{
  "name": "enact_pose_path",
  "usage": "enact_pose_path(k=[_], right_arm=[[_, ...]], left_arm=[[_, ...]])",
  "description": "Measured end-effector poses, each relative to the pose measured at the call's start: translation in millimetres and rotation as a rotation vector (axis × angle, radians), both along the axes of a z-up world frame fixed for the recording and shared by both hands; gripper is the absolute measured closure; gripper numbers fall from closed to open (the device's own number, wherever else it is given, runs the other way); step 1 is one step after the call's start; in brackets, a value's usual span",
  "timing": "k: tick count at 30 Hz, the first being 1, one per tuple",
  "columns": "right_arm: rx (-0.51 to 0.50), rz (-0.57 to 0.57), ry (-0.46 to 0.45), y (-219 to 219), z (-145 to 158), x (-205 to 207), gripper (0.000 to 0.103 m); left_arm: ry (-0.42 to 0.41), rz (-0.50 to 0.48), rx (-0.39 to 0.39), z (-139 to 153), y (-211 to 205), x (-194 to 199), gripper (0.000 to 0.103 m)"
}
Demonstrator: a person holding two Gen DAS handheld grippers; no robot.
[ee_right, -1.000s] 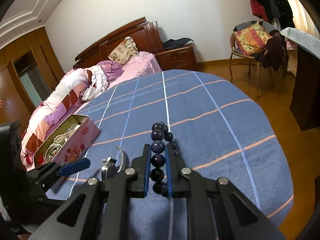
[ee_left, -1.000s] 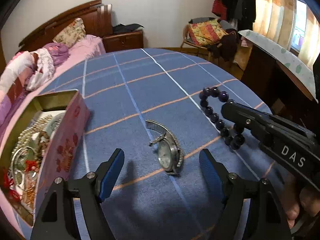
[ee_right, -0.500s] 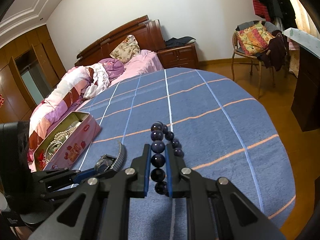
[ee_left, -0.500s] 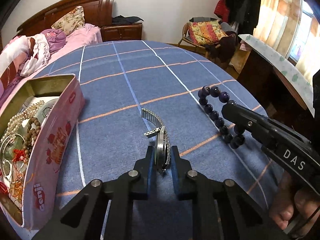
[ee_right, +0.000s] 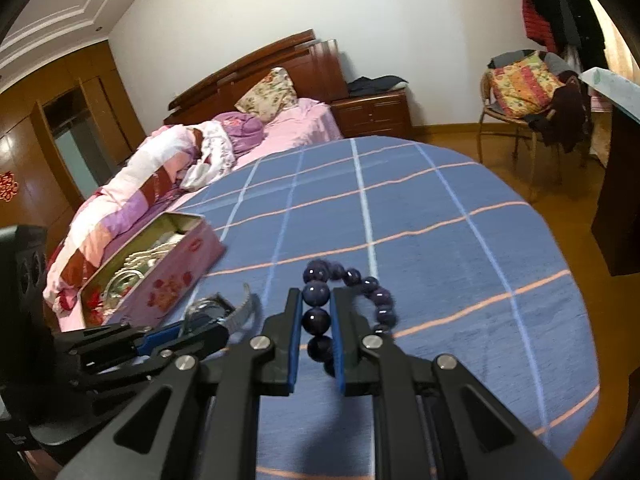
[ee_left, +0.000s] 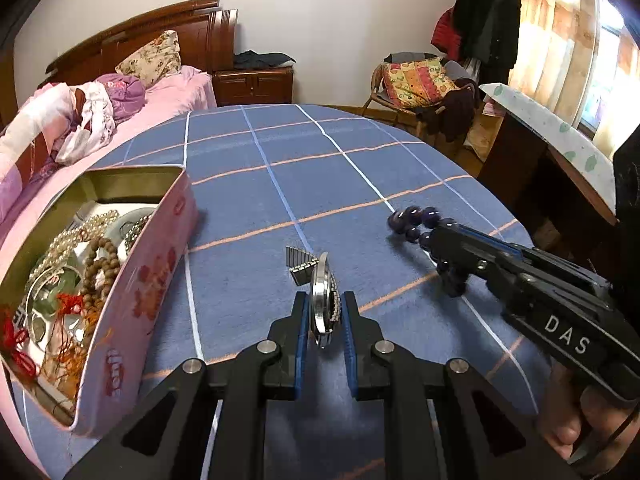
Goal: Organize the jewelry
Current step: 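Carry the watch in the left tool while the right tool carries the bracelet into the tin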
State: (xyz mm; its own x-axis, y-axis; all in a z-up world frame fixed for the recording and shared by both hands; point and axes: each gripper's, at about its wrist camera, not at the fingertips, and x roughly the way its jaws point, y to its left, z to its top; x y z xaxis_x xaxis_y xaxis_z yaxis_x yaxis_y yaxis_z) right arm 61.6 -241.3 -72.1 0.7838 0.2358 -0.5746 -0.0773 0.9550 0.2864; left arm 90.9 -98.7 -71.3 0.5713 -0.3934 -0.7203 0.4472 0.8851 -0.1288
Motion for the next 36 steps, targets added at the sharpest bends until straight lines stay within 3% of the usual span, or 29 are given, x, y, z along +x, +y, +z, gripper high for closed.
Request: enact_pose_path(k=[17, 25, 36], right_arm=[[0.027, 0.162, -0.069, 55, 56, 5, 0.087], [-0.007, 0.242, -0.123, 91, 82, 13, 0.087], [-0.041, 0.342, -0.167, 141, 95, 25, 0.087]], left_arm=[[-0.066, 0.117, -0.091, 54, 69, -1, 0.088], [-0.099, 0.227, -0.072, 71, 121, 9, 0.088], [-0.12, 0.326, -0.017, 74, 172, 24, 0.088]])
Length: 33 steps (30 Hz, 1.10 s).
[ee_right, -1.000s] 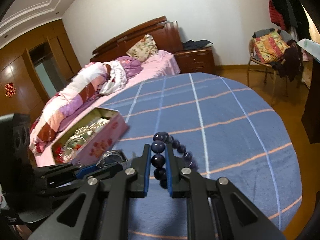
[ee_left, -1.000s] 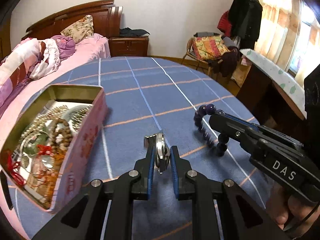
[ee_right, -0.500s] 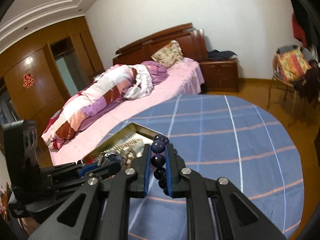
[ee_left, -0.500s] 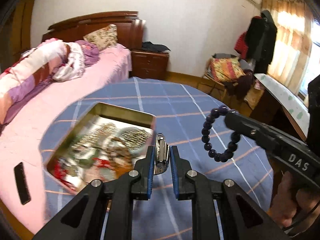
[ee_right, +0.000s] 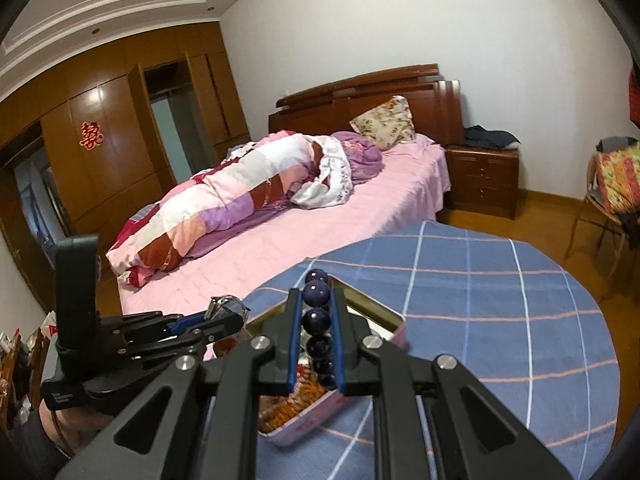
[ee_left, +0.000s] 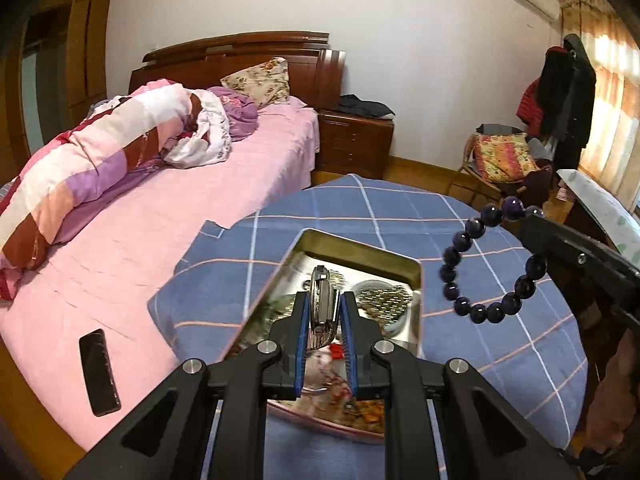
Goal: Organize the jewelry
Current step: 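Carry the watch in the left tool while the right tool carries the bracelet into the tin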
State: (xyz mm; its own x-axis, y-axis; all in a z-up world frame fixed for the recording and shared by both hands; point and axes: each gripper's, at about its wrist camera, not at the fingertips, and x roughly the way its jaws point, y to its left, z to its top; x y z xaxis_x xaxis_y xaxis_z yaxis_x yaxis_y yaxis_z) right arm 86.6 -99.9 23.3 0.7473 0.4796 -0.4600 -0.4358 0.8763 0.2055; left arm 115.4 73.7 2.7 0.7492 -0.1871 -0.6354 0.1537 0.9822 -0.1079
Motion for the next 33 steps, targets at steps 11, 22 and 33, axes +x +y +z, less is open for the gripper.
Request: enact_pose_path(k=[11, 22, 33], right_arm=[[-0.057, 0.032, 0.002, 30, -10, 20, 0.087], [-0.098, 0.029, 0.039, 50, -30, 46, 0.087], [-0.128, 0.024, 0.106, 58, -53, 66, 0.087]], left_arm=[[0.038, 0.015, 0.03, -18, 10, 17, 0.088], [0.057, -0.003, 0.039, -24, 8, 25, 0.088], [0.083, 0.001, 0.04, -34, 9, 35, 0.088]])
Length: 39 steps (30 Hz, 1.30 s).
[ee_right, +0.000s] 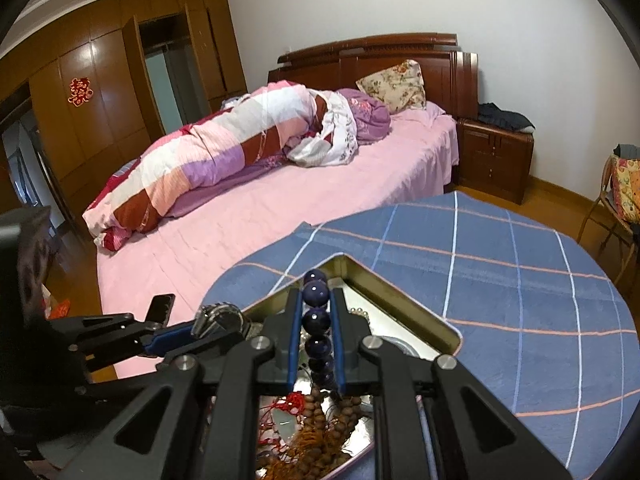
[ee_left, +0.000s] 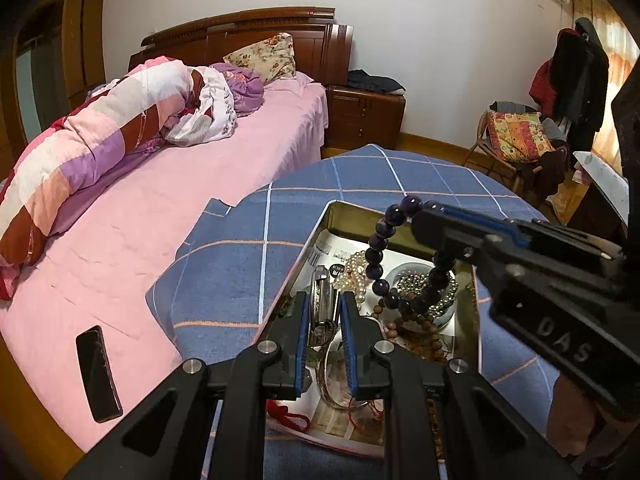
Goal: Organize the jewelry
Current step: 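Carry the watch in the left tool while the right tool carries the bracelet into the tin, then open the left tool in the tin while the right tool releases the bracelet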
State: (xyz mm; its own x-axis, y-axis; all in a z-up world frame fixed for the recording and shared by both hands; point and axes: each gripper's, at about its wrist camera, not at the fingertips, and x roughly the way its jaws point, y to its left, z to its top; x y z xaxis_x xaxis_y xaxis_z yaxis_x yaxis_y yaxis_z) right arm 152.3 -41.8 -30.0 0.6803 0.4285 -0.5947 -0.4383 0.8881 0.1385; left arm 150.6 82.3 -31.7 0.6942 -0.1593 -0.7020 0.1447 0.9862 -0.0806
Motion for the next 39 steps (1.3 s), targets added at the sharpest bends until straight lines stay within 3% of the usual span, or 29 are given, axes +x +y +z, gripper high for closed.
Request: enact_pose_path(k=[19, 23, 25, 27, 28, 29, 30, 39], right_arm=[[-0.051, -0.026, 0.063, -2, -24, 9, 0.086], [-0.039, -0.04, 0.081, -7, -26, 11, 0.078], [-0.035, -0.045, 0.086, -9, -27, 11, 0.073], [-0.032, -0.051, 0.086, -10, -26, 10, 0.066], [-0.023, -0.049, 0.087, -12, -25, 8, 0.061], [-0.018, -0.054, 0.082, -13, -24, 7, 0.049], [-0.012, -0.062, 0.072, -14, -22, 4, 0.043], [-0.001, -0.151, 0.015, -42, -2, -41, 0.037]], left_arm=[[0.015, -0.006, 0.036, -14, -6, 2, 0.084], [0.033, -0.003, 0.056, -19, -9, 1, 0.08], [0.039, 0.0, 0.059, -21, -10, -1, 0.07], [0.03, 0.008, 0.051, -20, -9, -5, 0.04], [0.018, 0.018, 0.051, -18, -9, -7, 0.034], [0.002, 0.024, 0.05, -15, -10, -10, 0.03], [-0.011, 0.025, 0.05, -13, -10, -14, 0.029], [-0.046, 0.075, 0.024, 4, 0, -51, 0.029]])
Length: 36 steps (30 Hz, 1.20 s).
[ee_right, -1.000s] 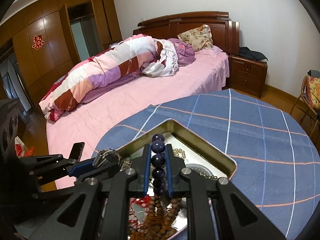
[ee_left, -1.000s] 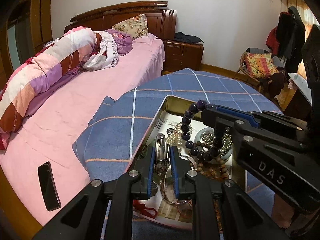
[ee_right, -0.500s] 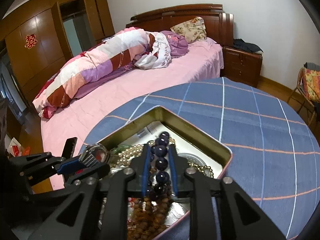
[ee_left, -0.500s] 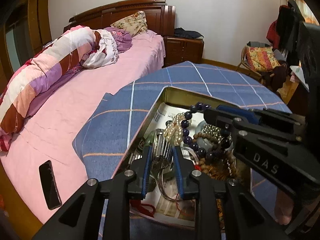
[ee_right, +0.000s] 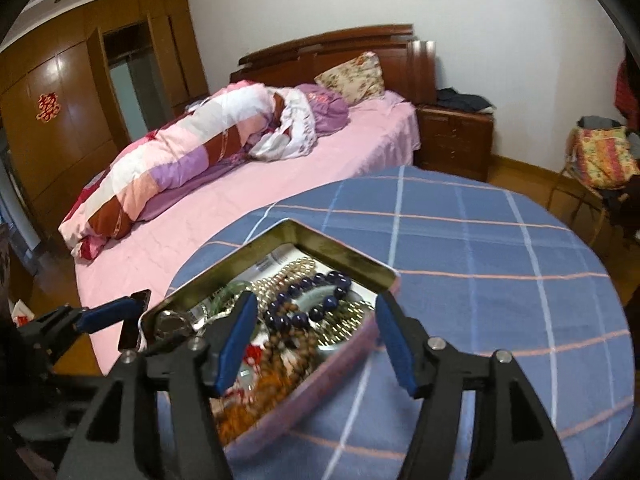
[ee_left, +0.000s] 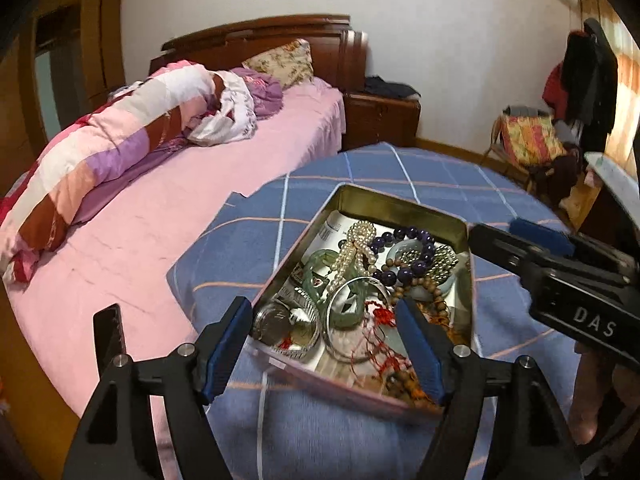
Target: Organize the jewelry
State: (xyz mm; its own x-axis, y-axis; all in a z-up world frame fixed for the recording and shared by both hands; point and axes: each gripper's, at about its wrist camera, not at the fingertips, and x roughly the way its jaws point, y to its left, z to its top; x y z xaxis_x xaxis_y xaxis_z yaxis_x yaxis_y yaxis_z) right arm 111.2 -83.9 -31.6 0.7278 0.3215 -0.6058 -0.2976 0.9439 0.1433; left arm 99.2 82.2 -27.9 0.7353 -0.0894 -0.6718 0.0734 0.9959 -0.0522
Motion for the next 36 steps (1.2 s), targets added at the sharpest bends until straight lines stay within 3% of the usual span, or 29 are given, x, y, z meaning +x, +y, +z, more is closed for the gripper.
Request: enact_pose_path(k=[11, 36], right_arm=[[0.032, 0.001, -0.077, -1, 21, -37, 0.031], [0.042, 0.002, -0.077, 0, 15, -43, 0.03]], left_arm=[[-0.086, 0.016, -0.037, 31, 8, -31, 0.028], [-0.091, 0.028, -0.039, 30, 10, -36, 0.028]])
